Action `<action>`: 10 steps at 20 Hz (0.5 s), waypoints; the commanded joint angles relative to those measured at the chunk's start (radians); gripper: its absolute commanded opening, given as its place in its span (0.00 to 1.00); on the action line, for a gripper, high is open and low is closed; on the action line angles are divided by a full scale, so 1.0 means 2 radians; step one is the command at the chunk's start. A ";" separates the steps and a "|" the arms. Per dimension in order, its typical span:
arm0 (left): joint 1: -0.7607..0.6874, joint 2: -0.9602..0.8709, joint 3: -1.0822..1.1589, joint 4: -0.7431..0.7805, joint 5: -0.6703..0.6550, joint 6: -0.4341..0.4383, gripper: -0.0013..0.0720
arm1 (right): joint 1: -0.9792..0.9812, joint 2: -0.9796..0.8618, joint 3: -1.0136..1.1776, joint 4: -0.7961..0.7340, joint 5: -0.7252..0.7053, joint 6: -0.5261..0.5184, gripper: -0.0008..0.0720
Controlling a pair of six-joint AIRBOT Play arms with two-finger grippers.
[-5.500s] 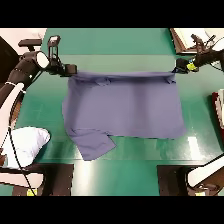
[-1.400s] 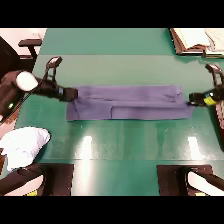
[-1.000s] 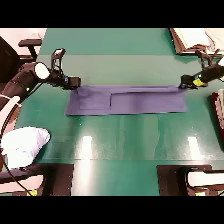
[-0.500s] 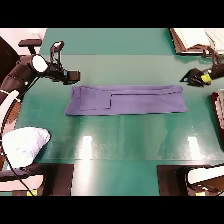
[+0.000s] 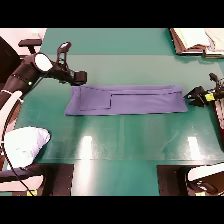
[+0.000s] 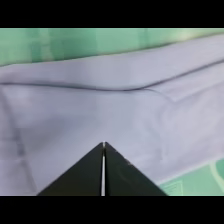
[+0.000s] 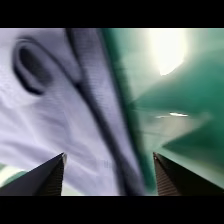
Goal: Fold the shirts.
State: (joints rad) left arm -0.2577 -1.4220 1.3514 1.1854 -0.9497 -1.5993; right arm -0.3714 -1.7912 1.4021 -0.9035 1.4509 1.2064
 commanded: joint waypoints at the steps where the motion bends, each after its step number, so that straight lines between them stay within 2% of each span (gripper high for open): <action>1: -0.032 -0.008 0.001 -0.006 0.020 -0.001 0.05 | 0.019 -0.026 -0.006 0.042 -0.004 -0.011 0.79; 2: -0.038 -0.016 0.001 -0.006 0.022 -0.008 0.05 | 0.031 -0.029 -0.007 0.048 -0.004 -0.012 0.70; 3: -0.043 -0.027 0.001 -0.009 0.025 -0.014 0.05 | 0.042 -0.028 -0.006 0.049 -0.006 -0.023 0.56; 6: -0.054 -0.064 0.002 -0.056 0.048 -0.012 0.05 | 0.067 -0.023 0.019 0.048 -0.005 -0.043 0.04; 10: -0.076 -0.114 0.031 -0.087 0.075 -0.012 0.05 | 0.085 0.030 0.066 0.050 0.007 -0.042 0.04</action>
State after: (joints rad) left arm -0.3794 -1.5841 1.3769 1.0634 -0.8398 -1.6211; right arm -0.2329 -1.7901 1.4765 -0.8211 1.4414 1.1316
